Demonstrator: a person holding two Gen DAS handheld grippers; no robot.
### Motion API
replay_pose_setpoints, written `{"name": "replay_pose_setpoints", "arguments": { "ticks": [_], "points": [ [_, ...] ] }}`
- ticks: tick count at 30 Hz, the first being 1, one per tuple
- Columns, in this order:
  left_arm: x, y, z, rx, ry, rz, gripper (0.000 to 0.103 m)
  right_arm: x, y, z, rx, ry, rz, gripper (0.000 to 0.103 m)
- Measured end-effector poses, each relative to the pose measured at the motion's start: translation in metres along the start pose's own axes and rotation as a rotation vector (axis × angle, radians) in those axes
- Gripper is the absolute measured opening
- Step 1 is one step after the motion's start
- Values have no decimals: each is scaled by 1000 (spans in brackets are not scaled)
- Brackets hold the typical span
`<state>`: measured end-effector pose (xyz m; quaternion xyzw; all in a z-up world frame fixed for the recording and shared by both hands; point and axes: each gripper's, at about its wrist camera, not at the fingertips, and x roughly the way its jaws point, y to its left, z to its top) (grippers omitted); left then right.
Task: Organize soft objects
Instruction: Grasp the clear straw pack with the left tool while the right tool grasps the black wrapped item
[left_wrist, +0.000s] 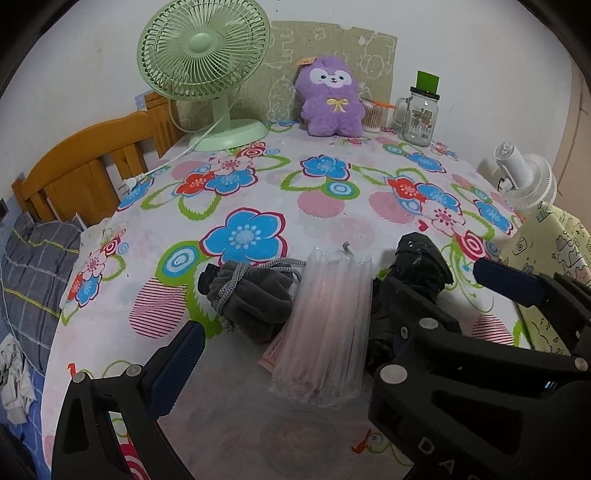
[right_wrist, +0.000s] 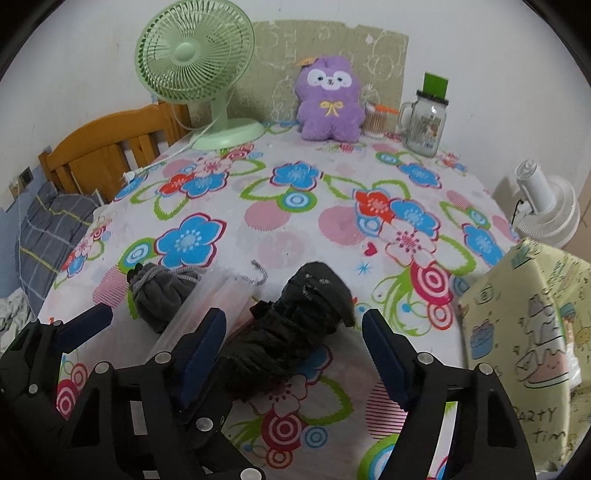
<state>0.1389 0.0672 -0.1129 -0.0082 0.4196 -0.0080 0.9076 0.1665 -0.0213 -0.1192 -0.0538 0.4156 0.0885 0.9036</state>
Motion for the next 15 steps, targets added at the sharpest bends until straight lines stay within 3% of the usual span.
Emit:
{"name": "replay_pose_setpoints", "arguments": {
  "ticks": [11,15],
  "points": [
    [13,5,-3,-7,41,5,103,20,4,0,-20,58,12,62],
    [14,4,-5,-2,45,6,102,25,7,0,-41,70,2,48]
  ]
}}
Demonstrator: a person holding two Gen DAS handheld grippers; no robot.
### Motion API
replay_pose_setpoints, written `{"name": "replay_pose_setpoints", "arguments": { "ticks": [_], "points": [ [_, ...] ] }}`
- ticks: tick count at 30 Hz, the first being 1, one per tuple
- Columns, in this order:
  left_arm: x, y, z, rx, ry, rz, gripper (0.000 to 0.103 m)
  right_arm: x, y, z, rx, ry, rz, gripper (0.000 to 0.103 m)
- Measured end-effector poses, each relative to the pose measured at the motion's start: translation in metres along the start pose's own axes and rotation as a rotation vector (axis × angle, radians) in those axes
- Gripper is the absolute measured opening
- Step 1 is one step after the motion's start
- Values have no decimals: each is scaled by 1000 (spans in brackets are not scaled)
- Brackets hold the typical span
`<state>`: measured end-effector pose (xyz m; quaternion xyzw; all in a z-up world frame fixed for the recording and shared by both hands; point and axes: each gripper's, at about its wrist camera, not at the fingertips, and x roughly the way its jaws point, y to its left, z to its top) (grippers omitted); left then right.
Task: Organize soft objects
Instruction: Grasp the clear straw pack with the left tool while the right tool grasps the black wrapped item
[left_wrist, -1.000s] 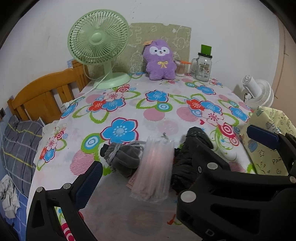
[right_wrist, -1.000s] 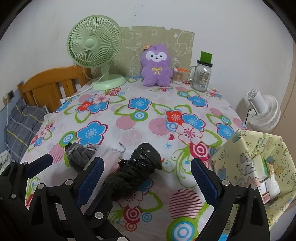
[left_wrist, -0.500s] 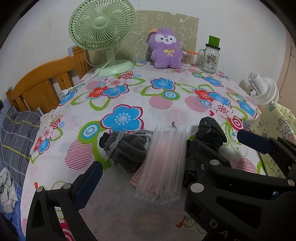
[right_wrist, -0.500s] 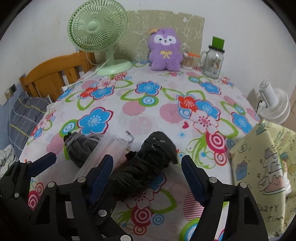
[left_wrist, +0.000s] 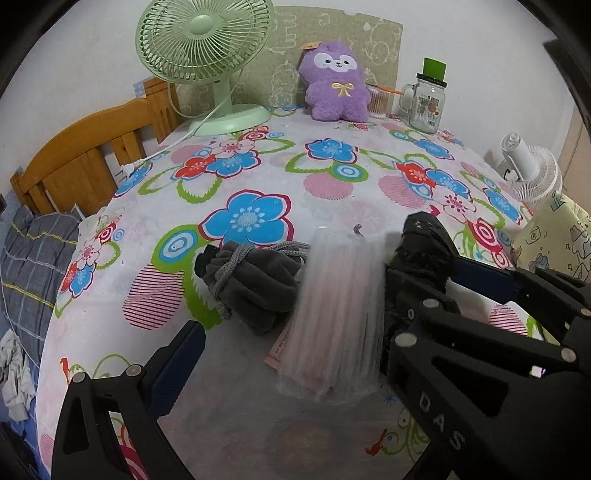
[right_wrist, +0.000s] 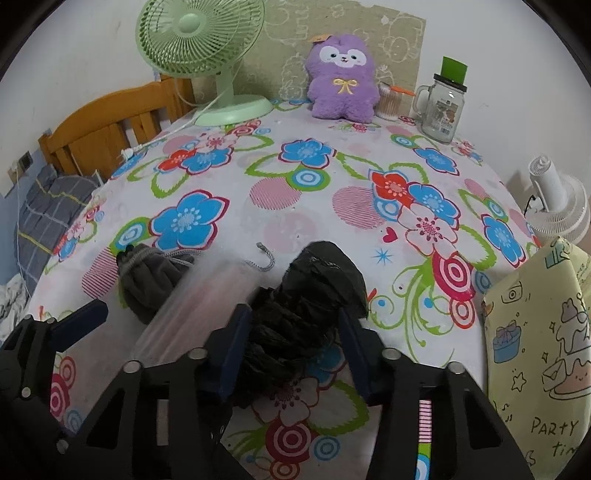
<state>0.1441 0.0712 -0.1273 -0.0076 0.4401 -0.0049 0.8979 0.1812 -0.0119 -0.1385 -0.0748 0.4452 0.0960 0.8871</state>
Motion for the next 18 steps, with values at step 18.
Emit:
{"name": "replay_pose_setpoints", "arguments": {
  "ticks": [18],
  "points": [
    [-5,-22,2,47,-23,-4,84,-9,-21,-6,22,-26,-16,26]
  ]
}}
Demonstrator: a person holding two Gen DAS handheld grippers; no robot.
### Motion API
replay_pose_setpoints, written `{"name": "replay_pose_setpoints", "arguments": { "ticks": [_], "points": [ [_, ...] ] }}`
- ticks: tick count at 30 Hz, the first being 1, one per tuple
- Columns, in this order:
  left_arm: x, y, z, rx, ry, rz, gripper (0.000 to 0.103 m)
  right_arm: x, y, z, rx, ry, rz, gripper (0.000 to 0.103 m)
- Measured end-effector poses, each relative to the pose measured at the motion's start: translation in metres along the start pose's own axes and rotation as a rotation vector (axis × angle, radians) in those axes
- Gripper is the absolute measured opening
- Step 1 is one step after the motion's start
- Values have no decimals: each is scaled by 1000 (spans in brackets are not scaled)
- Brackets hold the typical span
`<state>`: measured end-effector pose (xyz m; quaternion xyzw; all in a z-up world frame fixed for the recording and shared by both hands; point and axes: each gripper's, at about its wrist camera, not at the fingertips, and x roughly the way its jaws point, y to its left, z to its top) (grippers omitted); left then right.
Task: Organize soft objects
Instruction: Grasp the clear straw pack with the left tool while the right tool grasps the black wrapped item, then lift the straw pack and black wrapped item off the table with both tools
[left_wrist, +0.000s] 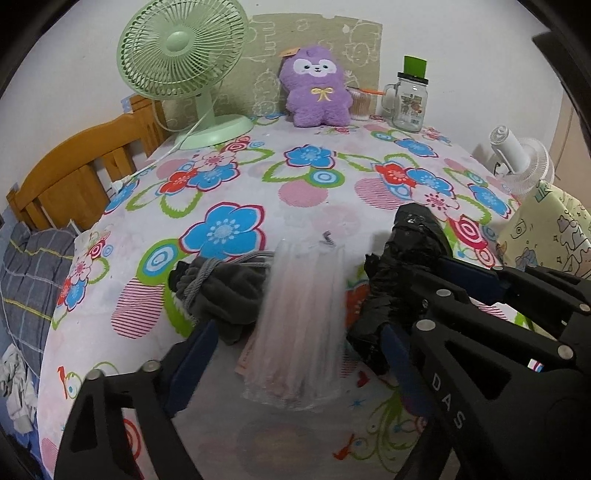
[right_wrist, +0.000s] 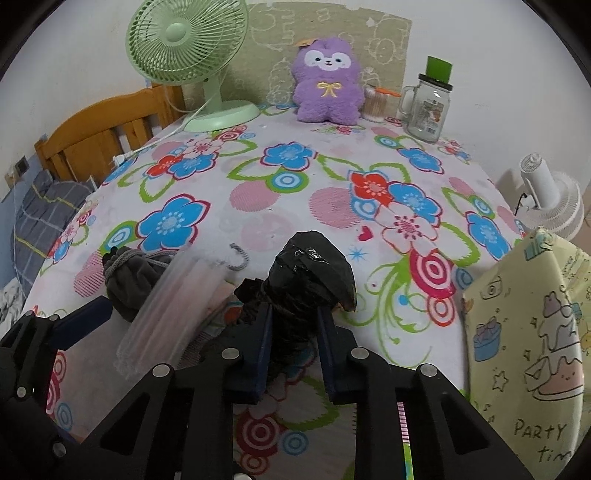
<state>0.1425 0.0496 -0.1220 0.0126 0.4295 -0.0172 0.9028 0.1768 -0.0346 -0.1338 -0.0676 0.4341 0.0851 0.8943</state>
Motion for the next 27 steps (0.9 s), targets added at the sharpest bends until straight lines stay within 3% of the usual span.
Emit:
{"name": "replay_pose_setpoints", "arguments": {
  "ticks": [4,6,12,18,27],
  "points": [
    [2,-5,2,2,5,-14,70,-2,-7,-2,11,0,1,25],
    [3,-7,2,-1,11,-18,53,-2,-9,-3,19,4,5,25],
    [-1,-12,0,0,8,-25,26,-7,-13,-5,27,-4,6,25],
    [-5,-16,-1,-1,4,-46,13,-14,-16,-8,27,-14,-1,24],
    [-18,-24,-5,4,-14,-56,11,-28,-21,-14,38,-33,-2,24]
  ]
}}
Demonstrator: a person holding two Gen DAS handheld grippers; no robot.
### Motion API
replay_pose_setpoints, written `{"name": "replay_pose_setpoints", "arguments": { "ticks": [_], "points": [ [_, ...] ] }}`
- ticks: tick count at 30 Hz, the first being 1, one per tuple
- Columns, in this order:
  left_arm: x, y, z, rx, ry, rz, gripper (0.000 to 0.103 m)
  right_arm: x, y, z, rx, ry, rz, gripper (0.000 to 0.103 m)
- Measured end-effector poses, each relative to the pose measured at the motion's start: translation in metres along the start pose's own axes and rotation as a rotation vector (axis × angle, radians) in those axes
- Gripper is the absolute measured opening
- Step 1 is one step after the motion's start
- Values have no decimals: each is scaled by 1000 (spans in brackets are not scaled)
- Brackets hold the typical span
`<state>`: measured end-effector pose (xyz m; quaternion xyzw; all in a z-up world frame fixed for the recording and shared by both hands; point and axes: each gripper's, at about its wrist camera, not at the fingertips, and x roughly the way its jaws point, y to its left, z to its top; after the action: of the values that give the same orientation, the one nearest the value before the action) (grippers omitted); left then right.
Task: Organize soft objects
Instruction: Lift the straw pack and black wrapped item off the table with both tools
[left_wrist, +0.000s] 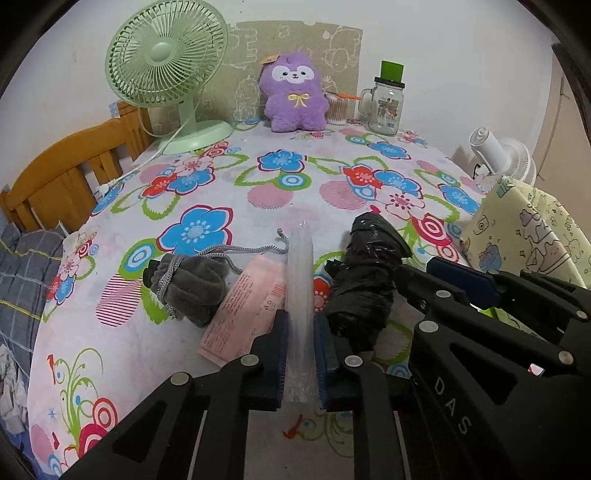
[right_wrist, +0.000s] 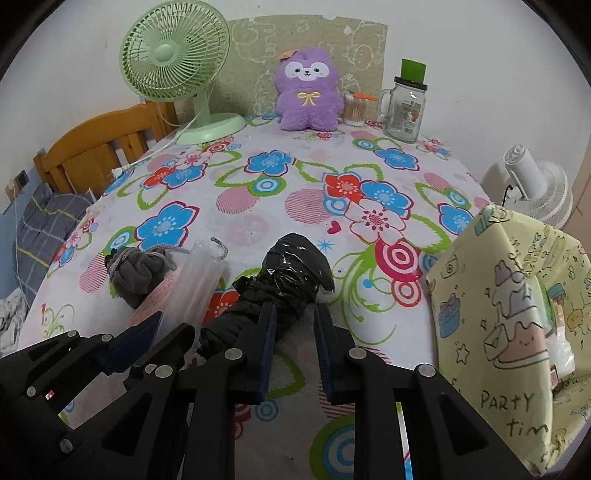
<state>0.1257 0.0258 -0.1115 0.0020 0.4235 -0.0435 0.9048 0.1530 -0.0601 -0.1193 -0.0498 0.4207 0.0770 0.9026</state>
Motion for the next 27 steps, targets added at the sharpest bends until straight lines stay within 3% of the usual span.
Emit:
{"name": "replay_pose_setpoints", "arguments": {
  "ticks": [20,22,23,25,27],
  "points": [
    [-25,-11,-7,20,-46,13,11,-22,-3,-8,4,-24,20,26],
    [-23,-9,-7,21,-44,18,11,-19,0,-7,0,-16,20,44],
    [-22,-7,-7,22,-42,26,11,-17,0,-6,7,-17,11,48],
    [-20,-2,-7,21,-41,28,11,-15,0,-4,24,-17,17,67],
    [-17,2,-6,20,-40,29,11,-11,0,-3,47,-14,29,69]
  ]
}}
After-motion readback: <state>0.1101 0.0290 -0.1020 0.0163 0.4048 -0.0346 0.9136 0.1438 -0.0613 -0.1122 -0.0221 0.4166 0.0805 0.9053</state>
